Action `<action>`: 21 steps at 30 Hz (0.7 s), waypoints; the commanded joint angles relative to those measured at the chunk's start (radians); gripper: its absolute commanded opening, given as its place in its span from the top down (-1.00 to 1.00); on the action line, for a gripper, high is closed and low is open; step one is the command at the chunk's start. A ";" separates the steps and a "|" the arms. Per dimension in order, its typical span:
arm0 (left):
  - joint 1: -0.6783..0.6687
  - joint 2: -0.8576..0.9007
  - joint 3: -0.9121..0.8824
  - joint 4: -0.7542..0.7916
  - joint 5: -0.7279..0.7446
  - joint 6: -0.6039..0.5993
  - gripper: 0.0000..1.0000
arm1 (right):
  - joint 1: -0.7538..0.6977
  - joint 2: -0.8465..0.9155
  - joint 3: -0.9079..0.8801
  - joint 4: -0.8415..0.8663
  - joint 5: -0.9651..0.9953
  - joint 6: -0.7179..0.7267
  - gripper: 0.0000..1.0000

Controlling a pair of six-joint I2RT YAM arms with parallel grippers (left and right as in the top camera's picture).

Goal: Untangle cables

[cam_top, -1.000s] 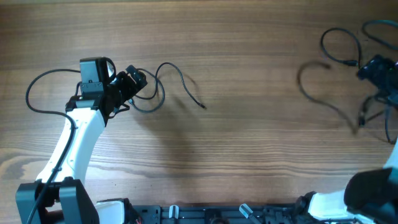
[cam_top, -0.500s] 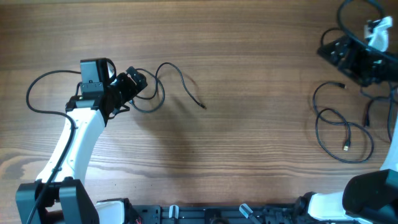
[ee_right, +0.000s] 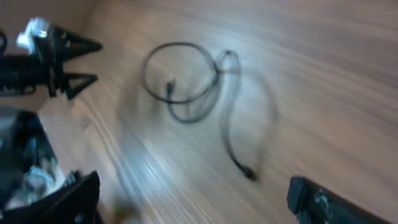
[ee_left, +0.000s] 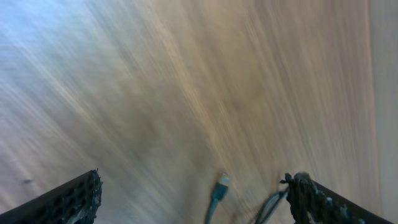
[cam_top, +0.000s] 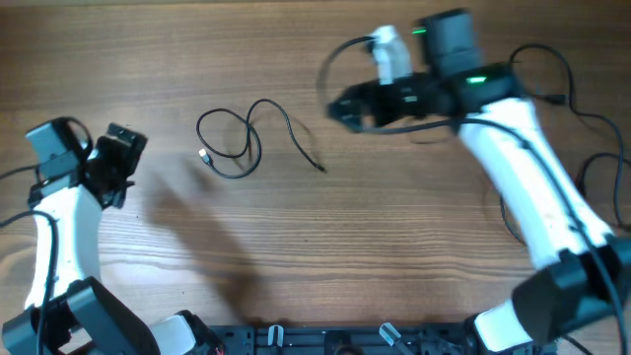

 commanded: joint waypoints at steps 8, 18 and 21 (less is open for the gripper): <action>0.066 -0.008 0.009 -0.002 0.015 -0.006 -1.00 | 0.497 0.415 -0.007 0.594 0.379 -0.119 -1.00; 0.066 -0.008 0.009 -0.002 0.015 -0.006 -1.00 | 0.537 0.575 -0.007 0.681 0.570 -0.161 -0.64; 0.066 -0.008 0.009 -0.001 0.015 -0.006 -1.00 | 0.536 0.574 -0.007 0.628 0.706 -0.161 0.11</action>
